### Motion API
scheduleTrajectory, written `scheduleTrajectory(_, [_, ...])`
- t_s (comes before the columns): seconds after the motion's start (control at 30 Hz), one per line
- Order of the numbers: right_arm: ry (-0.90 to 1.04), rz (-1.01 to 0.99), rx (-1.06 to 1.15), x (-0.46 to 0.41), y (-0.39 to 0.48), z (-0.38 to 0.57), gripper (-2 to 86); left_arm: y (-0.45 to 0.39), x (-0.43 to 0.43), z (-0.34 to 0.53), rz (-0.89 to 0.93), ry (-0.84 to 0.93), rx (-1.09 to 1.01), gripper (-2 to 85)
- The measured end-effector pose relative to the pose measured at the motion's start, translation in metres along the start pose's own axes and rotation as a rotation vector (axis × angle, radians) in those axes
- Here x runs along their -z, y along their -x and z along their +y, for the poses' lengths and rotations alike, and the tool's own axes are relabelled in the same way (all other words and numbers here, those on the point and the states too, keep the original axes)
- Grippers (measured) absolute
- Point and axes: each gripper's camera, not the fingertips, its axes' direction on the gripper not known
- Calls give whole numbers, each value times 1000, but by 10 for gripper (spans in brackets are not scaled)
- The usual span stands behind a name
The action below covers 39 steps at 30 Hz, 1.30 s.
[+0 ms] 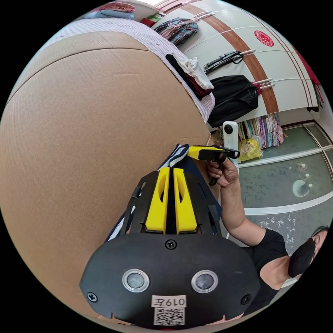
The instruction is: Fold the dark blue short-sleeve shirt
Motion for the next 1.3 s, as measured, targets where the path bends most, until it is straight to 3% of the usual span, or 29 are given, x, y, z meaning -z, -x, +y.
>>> scheduleTrajectory(0.2, [-86,-19,33,21,19,27,49,-16,29,25,28,-70,-12,25])
scheduleTrajectory(0.37, [2,11,41,14,34,47,65,-34,50,59,26,-73,-15,50])
scheduleTrajectory(0.67, [6,22,30,8,43,79,5,-56,37,110,12,-12,-18,33])
scheduleTrajectory(0.9, [-59,32,44,22,59,112,15,-75,65,151,10,-63,-25,27])
scheduleTrajectory(1.07, [-157,29,78,50,92,198,72,-104,156,251,13,-308,-109,34])
scheduleTrajectory(1.3, [-145,-59,43,50,99,274,94,-133,189,446,-33,-509,-131,36])
